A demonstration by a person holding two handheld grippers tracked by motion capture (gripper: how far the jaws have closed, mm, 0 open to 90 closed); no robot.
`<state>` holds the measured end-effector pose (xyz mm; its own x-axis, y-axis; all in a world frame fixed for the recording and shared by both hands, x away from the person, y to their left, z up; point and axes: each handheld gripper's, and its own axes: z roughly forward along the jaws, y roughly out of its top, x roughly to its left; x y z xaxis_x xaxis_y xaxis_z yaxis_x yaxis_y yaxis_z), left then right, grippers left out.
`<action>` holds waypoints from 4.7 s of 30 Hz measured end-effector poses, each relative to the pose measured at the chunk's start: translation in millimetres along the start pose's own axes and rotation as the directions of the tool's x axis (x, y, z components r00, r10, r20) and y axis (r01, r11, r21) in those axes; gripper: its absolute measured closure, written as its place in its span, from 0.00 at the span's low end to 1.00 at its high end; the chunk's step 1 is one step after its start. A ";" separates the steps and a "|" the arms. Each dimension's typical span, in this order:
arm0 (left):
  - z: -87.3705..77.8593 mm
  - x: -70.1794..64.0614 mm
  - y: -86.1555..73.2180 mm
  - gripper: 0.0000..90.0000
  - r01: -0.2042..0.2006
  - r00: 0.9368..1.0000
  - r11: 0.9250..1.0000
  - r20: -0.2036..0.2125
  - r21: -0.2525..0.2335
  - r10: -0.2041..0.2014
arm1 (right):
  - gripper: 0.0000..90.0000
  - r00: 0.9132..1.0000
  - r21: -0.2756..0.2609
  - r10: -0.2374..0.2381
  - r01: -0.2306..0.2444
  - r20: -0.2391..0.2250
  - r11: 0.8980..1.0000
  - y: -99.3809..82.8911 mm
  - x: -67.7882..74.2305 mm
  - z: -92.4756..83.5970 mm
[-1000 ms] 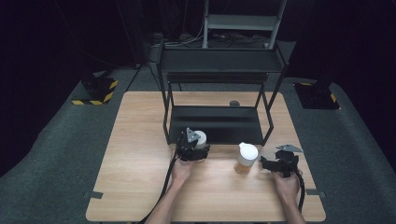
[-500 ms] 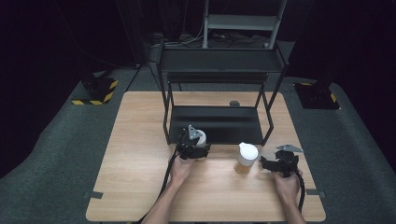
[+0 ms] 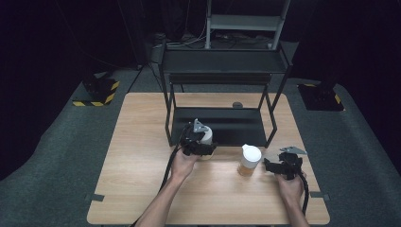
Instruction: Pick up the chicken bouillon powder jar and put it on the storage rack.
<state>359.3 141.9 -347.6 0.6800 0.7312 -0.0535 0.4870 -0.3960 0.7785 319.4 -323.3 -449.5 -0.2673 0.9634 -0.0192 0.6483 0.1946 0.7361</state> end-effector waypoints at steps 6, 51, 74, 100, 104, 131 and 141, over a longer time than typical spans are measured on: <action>-9.9 4.9 17.2 0.37 -0.004 0.999 1.000 0.031 0.006 0.004 | 0.06 1.000 0.001 0.000 0.000 0.000 1.000 0.1 0.0 -0.1; -104.1 32.0 199.6 0.39 -0.075 0.989 0.997 0.130 0.015 0.072 | 0.07 1.000 0.001 0.002 -0.002 -0.002 1.000 0.1 -0.2 -0.1; -116.0 29.0 272.5 0.39 0.066 0.994 0.998 -0.087 -0.005 -0.066 | 0.07 1.000 0.002 -0.001 0.001 -0.002 1.000 0.3 -0.5 -0.3; -66.5 29.6 290.9 0.40 0.168 0.937 0.984 -0.300 -0.062 -0.179 | 0.07 1.000 0.000 -0.003 0.003 -0.003 1.000 0.0 -0.8 -0.1; -67.1 29.2 288.8 0.39 0.149 0.942 0.987 -0.295 -0.061 -0.160 | 0.07 1.000 0.000 -0.004 0.004 -0.003 1.000 0.0 -0.7 -0.1; -77.1 20.5 268.7 0.05 0.098 0.952 0.992 -0.284 -0.083 -0.117 | 0.07 1.000 0.000 -0.004 0.004 -0.002 1.000 0.0 -0.6 -0.1; -94.8 17.2 247.5 0.04 0.079 0.959 0.991 -0.264 -0.107 -0.105 | 0.07 1.000 0.001 -0.002 0.002 -0.003 1.000 0.2 -0.5 -0.2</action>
<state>439.6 109.1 -96.5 0.4563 0.8892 0.0323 0.4778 -0.2755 0.8342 319.5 -323.8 -449.2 -0.2706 0.9625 -0.0192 0.6485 0.1969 0.7353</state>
